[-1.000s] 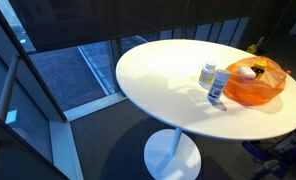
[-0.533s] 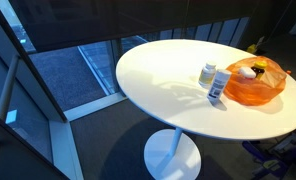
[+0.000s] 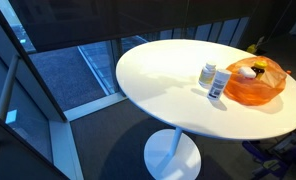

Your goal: Put the brown bottle on the table

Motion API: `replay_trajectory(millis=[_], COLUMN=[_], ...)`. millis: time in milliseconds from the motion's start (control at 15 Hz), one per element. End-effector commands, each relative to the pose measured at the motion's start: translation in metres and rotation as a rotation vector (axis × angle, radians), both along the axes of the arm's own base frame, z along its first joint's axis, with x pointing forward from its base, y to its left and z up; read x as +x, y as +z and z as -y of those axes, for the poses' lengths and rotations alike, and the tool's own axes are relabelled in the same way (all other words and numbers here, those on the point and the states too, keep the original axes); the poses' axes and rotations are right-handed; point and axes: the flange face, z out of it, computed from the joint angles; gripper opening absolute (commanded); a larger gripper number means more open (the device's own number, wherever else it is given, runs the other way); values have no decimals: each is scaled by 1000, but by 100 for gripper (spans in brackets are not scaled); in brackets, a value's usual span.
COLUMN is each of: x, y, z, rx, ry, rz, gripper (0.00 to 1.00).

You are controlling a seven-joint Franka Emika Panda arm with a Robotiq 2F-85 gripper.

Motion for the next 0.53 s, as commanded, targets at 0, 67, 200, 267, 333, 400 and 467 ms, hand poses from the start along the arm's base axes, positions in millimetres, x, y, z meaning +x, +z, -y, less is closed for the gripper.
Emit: replay_trajectory(millis=[0,67,200,267,333,400,467], x=[24,29,39,43,48,53,58], y=[-1,-6,-15,-21,-26,-31,-37], z=[26,36,56,66,75,84,93], rx=[27,30,43,50,55,60,66], ry=[-53,-73,-104,-119,-135,-153,-172], rz=[-18,-17,-12,-8,2,13,23], gripper=[100,100,100,100,100,100,100])
